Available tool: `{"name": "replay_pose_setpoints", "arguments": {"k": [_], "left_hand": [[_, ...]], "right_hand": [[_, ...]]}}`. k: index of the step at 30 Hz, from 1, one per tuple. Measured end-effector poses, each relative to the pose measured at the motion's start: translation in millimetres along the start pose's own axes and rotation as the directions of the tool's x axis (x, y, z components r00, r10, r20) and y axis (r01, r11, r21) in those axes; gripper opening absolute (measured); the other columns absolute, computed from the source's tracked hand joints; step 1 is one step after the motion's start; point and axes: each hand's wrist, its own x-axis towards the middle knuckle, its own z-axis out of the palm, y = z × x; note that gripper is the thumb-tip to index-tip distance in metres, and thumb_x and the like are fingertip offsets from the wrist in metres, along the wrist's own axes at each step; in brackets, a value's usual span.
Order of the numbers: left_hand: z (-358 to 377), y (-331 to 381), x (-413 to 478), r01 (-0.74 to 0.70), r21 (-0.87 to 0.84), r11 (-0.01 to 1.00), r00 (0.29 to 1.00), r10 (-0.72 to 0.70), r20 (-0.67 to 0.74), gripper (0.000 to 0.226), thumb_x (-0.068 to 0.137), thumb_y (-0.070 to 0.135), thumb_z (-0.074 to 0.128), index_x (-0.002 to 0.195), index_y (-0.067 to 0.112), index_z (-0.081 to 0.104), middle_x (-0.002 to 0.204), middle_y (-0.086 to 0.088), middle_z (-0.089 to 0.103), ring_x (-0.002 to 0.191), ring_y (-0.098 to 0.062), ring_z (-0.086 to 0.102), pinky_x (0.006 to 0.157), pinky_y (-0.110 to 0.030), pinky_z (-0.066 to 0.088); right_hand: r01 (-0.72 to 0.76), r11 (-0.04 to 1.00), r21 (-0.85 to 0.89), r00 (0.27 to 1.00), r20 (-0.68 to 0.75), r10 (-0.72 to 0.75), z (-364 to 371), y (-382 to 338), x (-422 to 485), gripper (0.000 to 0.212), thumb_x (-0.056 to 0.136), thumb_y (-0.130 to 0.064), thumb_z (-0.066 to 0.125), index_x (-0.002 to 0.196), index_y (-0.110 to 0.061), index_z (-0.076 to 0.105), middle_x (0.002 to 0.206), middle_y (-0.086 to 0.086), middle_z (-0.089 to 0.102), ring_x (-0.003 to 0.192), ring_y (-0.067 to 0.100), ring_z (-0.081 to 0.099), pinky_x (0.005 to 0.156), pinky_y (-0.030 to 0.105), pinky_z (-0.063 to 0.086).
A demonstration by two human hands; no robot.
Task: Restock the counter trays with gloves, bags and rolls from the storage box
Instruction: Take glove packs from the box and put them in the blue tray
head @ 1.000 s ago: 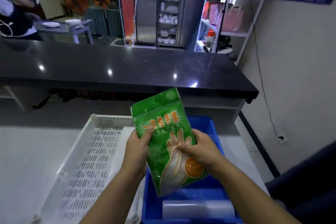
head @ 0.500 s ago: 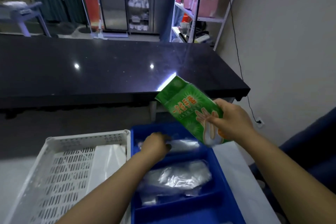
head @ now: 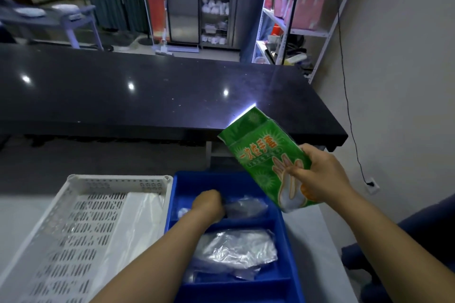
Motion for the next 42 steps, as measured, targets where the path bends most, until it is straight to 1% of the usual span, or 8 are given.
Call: {"name": "replay_pose_setpoints", "arguments": {"k": [4, 9, 14, 20, 30, 33, 36, 42], "left_hand": [[-3.2, 0.6, -6.8, -0.065, 0.001, 0.998, 0.994, 0.065, -0.083, 0.031, 0.081, 0.014, 0.054, 0.11, 0.017, 0.061, 0.113, -0.011, 0.065, 0.103, -0.032, 0.06, 0.072, -0.033, 0.044], [-18.4, 3.7, -45.7, -0.166, 0.33, 0.929, 0.913, 0.271, -0.305, 0.038, 0.081, 0.009, 0.05, 0.118, 0.015, 0.049, 0.105, -0.011, 0.065, 0.096, -0.033, 0.06, 0.065, -0.036, 0.036], [-25.9, -9.3, -111.6, -0.299, 0.496, 0.815, 0.748, 0.523, -0.408, 0.037, 0.028, 0.02, 0.082, 0.058, 0.02, 0.06, 0.046, 0.003, 0.054, 0.04, -0.016, 0.053, 0.038, -0.021, 0.033], [-5.1, -41.9, -152.3, -0.308, 0.424, 0.852, 0.7, 0.505, -0.505, 0.037, 0.031, 0.016, 0.078, 0.059, 0.021, 0.055, 0.05, 0.004, 0.052, 0.043, -0.017, 0.049, 0.039, -0.023, 0.035], [0.0, -46.0, -170.8, -0.269, 0.371, 0.889, 0.641, 0.453, -0.62, 0.038, 0.031, 0.008, 0.076, 0.055, 0.02, 0.049, 0.048, 0.003, 0.049, 0.042, -0.017, 0.044, 0.04, -0.027, 0.027], [-1.9, -44.7, -170.0, -0.273, 0.365, 0.89, 0.657, 0.45, -0.605, 0.039, 0.029, 0.007, 0.076, 0.054, 0.02, 0.05, 0.048, 0.004, 0.049, 0.041, -0.017, 0.045, 0.039, -0.025, 0.029], [-4.4, -43.9, -168.9, -0.275, 0.362, 0.891, 0.672, 0.447, -0.59, 0.039, 0.029, 0.01, 0.078, 0.055, 0.021, 0.051, 0.047, 0.005, 0.05, 0.041, -0.015, 0.046, 0.038, -0.024, 0.03], [-2.9, -42.8, -164.1, -0.285, 0.366, 0.886, 0.673, 0.457, -0.581, 0.039, 0.03, 0.013, 0.08, 0.055, 0.022, 0.052, 0.048, 0.006, 0.05, 0.041, -0.015, 0.046, 0.039, -0.024, 0.029]], "right_hand": [[0.032, 0.999, -0.01, 0.999, 0.027, -0.032, -0.5, 3.7, 5.8, 0.019, 0.073, -0.027, 0.073, 0.079, -0.034, 0.056, 0.073, -0.011, 0.066, 0.071, 0.016, 0.062, 0.064, 0.037, 0.051], [0.149, 0.987, -0.052, 0.988, 0.033, -0.148, -1.8, -7.5, 17.2, 0.018, 0.073, -0.03, 0.073, 0.084, -0.03, 0.059, 0.076, -0.008, 0.068, 0.071, 0.016, 0.062, 0.062, 0.035, 0.05], [0.323, 0.943, -0.083, 0.94, 0.142, -0.31, 20.9, -40.6, 32.1, 0.02, 0.078, -0.035, 0.07, 0.094, -0.03, 0.059, 0.081, -0.004, 0.07, 0.074, 0.022, 0.063, 0.061, 0.038, 0.051], [0.544, 0.777, -0.317, 0.812, 0.433, -0.392, 74.7, -59.7, 32.2, 0.025, 0.081, -0.035, 0.062, 0.104, -0.029, 0.054, 0.097, 0.002, 0.069, 0.088, 0.029, 0.063, 0.064, 0.033, 0.043], [0.486, 0.84, -0.24, 0.656, 0.736, -0.169, 98.2, -71.8, 46.7, 0.018, 0.076, -0.028, 0.069, 0.089, -0.027, 0.057, 0.087, -0.003, 0.061, 0.078, 0.017, 0.056, 0.064, 0.032, 0.044], [0.475, 0.837, -0.272, 0.709, 0.682, -0.18, 107.8, -66.1, 49.8, 0.022, 0.078, -0.035, 0.068, 0.094, -0.027, 0.055, 0.092, -0.002, 0.062, 0.082, 0.019, 0.056, 0.062, 0.031, 0.04], [0.532, 0.77, -0.352, 0.795, 0.52, -0.312, 122.1, -58.9, 47.5, 0.048, 0.081, -0.045, 0.063, 0.123, -0.027, 0.048, 0.116, -0.001, 0.059, 0.102, 0.022, 0.054, 0.08, 0.034, 0.042], [0.568, 0.693, -0.445, 0.82, 0.384, -0.426, 148.3, -41.3, 32.6, 0.055, 0.088, -0.043, 0.054, 0.137, -0.024, 0.039, 0.133, 0.001, 0.05, 0.116, 0.024, 0.046, 0.093, 0.038, 0.037]]}}
